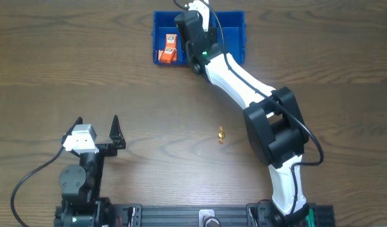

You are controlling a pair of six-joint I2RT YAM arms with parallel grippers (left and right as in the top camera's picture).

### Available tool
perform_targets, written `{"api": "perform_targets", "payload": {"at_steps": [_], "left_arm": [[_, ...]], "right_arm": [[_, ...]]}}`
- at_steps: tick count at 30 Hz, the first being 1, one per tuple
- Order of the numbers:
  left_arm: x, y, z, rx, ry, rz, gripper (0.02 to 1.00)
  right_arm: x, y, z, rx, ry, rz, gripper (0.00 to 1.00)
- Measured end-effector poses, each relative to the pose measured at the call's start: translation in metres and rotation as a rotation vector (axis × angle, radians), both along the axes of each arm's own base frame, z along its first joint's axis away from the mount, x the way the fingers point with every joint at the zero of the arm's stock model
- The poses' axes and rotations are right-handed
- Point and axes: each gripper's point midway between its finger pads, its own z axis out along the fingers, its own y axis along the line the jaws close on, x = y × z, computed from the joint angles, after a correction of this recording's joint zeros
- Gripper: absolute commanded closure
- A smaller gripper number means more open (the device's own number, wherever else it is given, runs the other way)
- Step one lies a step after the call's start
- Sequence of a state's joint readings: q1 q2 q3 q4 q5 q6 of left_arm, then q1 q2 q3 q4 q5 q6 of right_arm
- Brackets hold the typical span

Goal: Sort Candies Into Trays

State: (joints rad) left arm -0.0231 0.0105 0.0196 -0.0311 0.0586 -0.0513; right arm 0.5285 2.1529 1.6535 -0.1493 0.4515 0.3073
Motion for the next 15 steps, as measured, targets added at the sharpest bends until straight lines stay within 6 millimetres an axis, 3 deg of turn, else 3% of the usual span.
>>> {"api": "perform_targets", "payload": {"at_steps": [5, 11, 15], "left_arm": [[0.0, 0.0, 0.0, 0.0, 0.0, 0.0, 0.02], [0.0, 0.0, 0.0, 0.0, 0.0, 0.0, 0.02], [0.0, 0.0, 0.0, 0.0, 0.0, 0.0, 0.02]], "right_arm": [[0.0, 0.002, 0.0, 0.006, 0.0, 0.008, 0.253], [-0.006, -0.002, -0.003, -0.023, 0.051, 0.008, 0.226], [-0.015, -0.007, 0.027, -0.027, 0.057, 0.011, 0.213]]}}
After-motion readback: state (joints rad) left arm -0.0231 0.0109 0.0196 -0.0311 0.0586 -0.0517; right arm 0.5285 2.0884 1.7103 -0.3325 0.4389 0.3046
